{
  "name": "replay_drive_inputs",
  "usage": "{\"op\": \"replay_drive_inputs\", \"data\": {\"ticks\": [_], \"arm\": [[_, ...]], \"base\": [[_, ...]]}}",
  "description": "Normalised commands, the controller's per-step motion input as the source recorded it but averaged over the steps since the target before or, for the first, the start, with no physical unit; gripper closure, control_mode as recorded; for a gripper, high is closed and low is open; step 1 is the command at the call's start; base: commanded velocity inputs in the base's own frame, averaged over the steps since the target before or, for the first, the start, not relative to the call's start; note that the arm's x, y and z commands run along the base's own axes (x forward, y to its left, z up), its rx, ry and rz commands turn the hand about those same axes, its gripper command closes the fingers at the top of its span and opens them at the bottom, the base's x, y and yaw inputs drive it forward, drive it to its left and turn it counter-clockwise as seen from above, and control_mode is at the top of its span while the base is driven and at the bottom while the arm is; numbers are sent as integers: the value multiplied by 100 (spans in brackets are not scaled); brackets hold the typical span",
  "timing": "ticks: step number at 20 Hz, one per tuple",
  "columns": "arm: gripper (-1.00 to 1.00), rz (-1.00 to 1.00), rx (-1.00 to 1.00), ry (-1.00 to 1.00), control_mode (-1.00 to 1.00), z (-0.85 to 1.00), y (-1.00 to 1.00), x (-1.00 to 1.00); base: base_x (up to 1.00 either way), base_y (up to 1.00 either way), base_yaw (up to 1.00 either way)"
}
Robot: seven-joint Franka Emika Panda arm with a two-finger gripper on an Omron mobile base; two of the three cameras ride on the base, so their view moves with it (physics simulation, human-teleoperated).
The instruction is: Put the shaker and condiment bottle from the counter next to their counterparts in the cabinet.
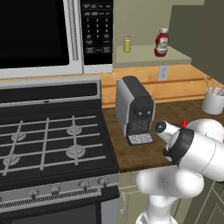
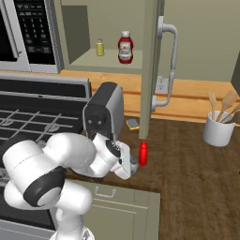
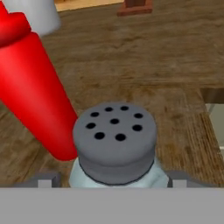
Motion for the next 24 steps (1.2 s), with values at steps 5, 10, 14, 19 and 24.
{"op": "replay_drive_inputs", "data": {"ticks": [5,10,14,19,24], "arm": [[100,0,0,-1,-100,-11,-4,0],[100,0,0,-8,-100,0,-10,-12],[100,0,0,-22,-100,12,-14,-33],[100,0,0,-24,-100,24,-10,-34],[100,0,0,-12,-100,7,-1,-16]], "base": [[0,0,0],[0,0,0],[0,0,0],[0,0,0],[0,0,0]]}}
